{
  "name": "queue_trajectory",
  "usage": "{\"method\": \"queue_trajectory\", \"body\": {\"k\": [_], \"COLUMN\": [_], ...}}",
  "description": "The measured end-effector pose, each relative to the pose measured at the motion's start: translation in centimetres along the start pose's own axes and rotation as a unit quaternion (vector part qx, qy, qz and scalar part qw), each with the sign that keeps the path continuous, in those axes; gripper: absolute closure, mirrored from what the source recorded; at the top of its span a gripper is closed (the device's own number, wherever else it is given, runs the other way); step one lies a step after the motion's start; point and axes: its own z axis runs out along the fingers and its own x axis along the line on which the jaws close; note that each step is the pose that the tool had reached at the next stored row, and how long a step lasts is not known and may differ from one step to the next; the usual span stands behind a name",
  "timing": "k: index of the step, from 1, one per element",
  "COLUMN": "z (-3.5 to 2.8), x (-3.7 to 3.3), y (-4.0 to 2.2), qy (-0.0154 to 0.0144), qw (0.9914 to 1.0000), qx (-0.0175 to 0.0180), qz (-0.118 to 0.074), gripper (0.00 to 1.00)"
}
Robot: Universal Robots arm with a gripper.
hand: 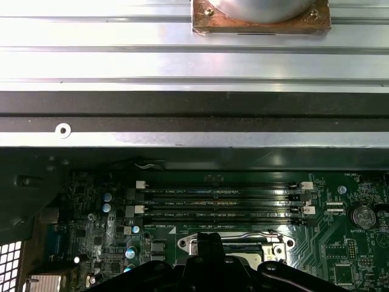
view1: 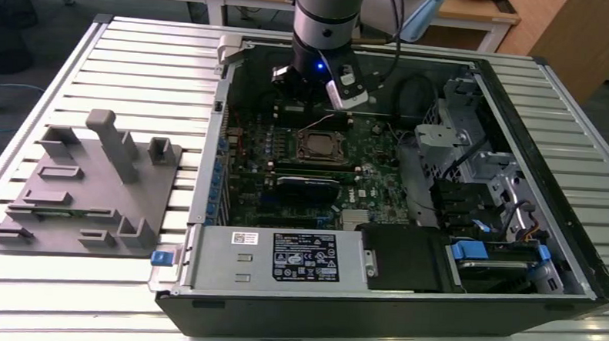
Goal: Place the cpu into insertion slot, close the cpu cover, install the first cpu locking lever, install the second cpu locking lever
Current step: 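Install the first cpu locking lever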
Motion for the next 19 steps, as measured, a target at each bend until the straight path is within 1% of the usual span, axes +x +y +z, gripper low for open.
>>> {"method": "queue_trajectory", "body": {"k": [4, 6, 15, 19], "z": [0.00, 0.00, 0.00, 0.05], "x": [-0.03, -0.21, -0.23, -0.64], "y": [0.00, 0.00, 0.00, 0.00], "qy": [0.0000, 0.0000, 0.0000, 0.0000], "qw": [1.00000, 1.00000, 1.00000, 1.00000], "qx": [0.0000, 0.0000, 0.0000, 0.0001], "qz": [0.000, 0.000, 0.000, 0.000], "gripper": [0.89, 0.89, 0.89, 0.89]}}
